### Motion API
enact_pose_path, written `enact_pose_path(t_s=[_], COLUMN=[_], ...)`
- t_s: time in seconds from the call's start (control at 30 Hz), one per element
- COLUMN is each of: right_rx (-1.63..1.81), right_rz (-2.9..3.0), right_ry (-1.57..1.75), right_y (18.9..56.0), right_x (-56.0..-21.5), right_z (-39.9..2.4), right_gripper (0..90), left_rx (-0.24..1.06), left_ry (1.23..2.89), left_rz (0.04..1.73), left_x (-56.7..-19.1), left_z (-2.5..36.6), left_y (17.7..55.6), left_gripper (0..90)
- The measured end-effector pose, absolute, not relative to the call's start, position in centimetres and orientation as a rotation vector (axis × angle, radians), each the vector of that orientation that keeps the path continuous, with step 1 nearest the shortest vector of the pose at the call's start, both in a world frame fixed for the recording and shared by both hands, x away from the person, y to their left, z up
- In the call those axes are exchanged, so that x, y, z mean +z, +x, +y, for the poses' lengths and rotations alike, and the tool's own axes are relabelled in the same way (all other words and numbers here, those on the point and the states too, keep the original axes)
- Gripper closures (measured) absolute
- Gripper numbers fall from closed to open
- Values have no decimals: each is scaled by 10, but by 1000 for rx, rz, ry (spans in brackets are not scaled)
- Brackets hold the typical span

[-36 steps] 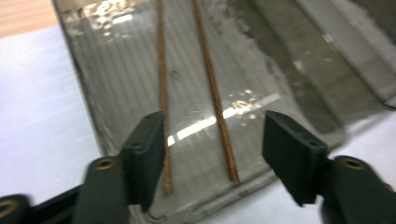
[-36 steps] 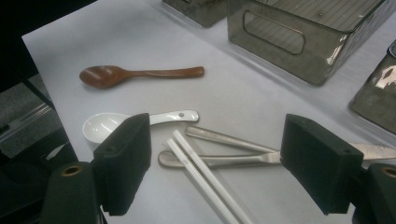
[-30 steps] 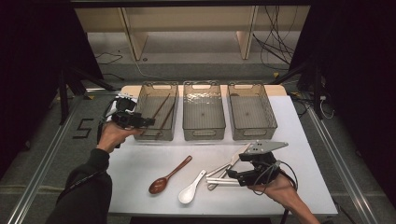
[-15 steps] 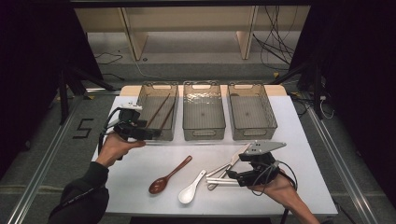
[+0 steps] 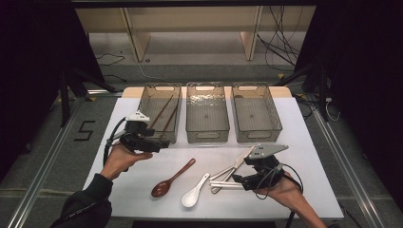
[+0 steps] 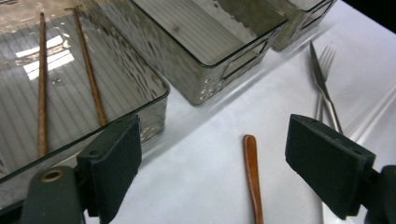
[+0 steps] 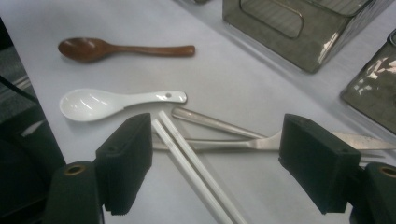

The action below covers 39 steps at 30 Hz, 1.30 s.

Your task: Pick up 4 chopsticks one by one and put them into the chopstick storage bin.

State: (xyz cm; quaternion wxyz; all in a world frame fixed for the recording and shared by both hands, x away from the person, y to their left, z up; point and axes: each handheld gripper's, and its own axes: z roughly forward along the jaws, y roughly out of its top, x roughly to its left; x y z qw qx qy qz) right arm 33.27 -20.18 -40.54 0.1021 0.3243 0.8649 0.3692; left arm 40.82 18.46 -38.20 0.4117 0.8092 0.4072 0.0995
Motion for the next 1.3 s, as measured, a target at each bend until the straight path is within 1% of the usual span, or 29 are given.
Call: enact_pose_path(t_s=[0.3, 0.9, 1.07, 1.3], right_rx=[906, 656, 602, 541], right_rz=[2674, 2845, 2856, 2872], right_ry=[863, 665, 624, 596], right_y=[335, 332, 332, 333], right_x=[-416, -440, -444, -448], right_z=[-201, -187, -185, -183], right_gripper=[322, 579, 634, 676], left_rx=[264, 254, 252, 250], left_ry=[2046, 2077, 2082, 2089], left_rz=[995, 912, 907, 906], left_x=[-391, -398, -398, -400], left_z=[182, 170, 169, 169], left_y=[390, 364, 362, 361], left_gripper=[176, 163, 162, 162])
